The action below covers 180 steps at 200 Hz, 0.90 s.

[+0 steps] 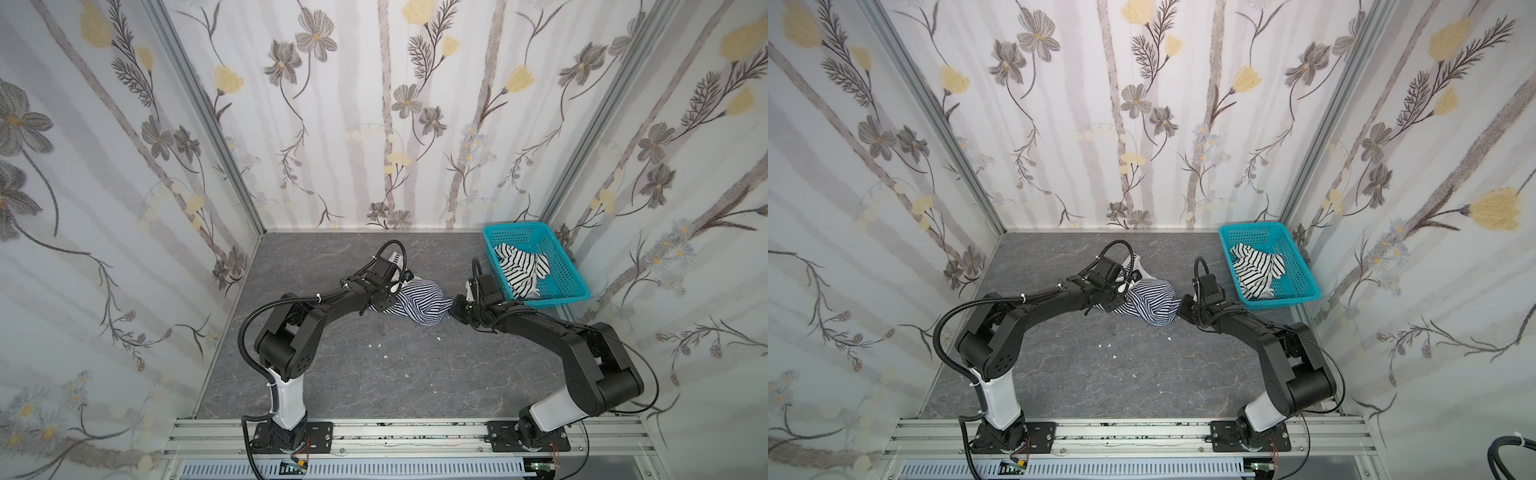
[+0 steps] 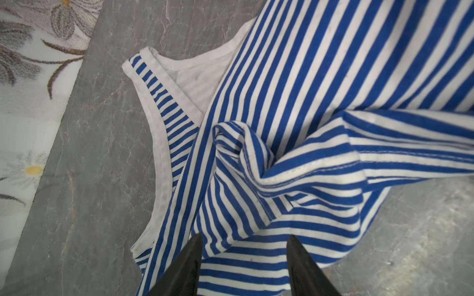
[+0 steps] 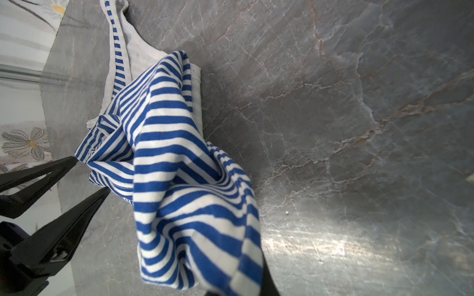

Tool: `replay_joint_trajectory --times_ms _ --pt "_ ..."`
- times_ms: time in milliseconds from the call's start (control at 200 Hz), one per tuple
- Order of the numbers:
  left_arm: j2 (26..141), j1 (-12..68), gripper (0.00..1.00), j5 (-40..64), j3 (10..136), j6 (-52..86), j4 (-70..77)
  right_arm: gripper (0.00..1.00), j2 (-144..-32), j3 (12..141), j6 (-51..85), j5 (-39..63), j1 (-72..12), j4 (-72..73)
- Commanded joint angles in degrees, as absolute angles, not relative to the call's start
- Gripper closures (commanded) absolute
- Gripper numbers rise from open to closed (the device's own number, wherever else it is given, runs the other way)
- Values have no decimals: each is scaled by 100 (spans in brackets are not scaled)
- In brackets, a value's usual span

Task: Fold and stack tank tops
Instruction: Smooth out the tank top at the center of the table.

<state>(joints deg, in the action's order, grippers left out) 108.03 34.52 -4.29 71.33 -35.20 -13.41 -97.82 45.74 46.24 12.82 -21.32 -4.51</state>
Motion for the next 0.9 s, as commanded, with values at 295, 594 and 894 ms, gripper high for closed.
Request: replay_joint_trajectory --times_ms 295,594,894 --pt "11085 3469 53 -284 7264 -3604 -1195 94 -9844 4439 4745 1348 -2156 9" --pt "11316 3670 53 -454 7374 -3621 -1191 95 -9889 4500 4737 1371 -2154 10" --pt "11348 3606 56 -457 7453 -3617 -1195 95 -9887 4445 4718 1369 -2146 25"
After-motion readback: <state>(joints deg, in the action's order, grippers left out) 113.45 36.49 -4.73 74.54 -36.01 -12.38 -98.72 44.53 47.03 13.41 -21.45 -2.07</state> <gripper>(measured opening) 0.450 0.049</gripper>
